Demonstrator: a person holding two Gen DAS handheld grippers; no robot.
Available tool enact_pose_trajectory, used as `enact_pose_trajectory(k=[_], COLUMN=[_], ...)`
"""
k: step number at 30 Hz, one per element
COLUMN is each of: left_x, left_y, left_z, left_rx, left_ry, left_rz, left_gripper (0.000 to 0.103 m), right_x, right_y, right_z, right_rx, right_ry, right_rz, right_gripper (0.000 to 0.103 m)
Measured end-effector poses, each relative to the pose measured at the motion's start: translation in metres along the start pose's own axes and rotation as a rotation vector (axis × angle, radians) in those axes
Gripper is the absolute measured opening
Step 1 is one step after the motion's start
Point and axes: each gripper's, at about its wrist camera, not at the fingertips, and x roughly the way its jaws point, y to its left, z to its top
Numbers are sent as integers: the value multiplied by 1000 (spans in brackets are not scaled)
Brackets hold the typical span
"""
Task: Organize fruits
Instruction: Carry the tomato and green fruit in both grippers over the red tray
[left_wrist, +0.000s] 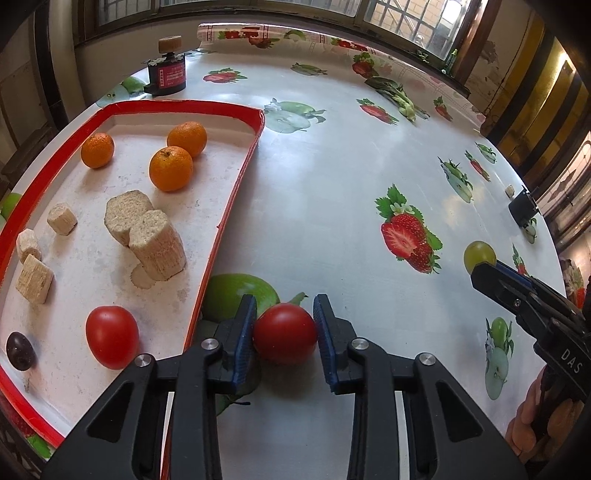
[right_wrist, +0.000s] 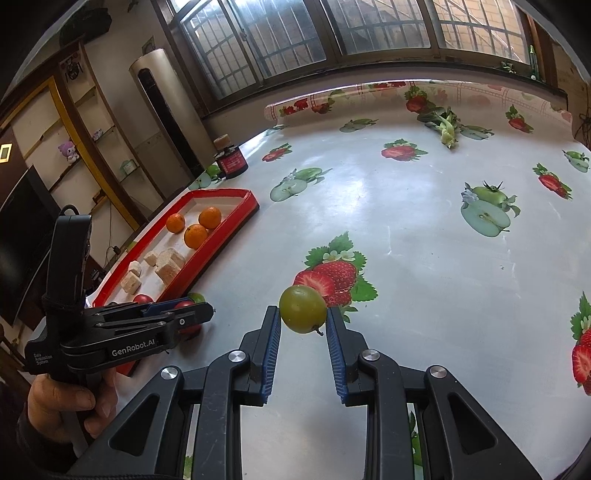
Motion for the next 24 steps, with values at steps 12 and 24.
enact_pose_trajectory(k=[12, 24], left_x=[-42, -70], left_y=[3, 42], left_z=[-3, -7], left_rx=[23, -25], left_ry=[-80, -143], left_rz=[-2, 49], left_gripper=[29, 29], right_x=[6, 20], right_y=[27, 69], right_z=[3, 13], right_rx=[-45, -119], right_ry=[6, 21], right_rz=[25, 61], right_gripper=[26, 26])
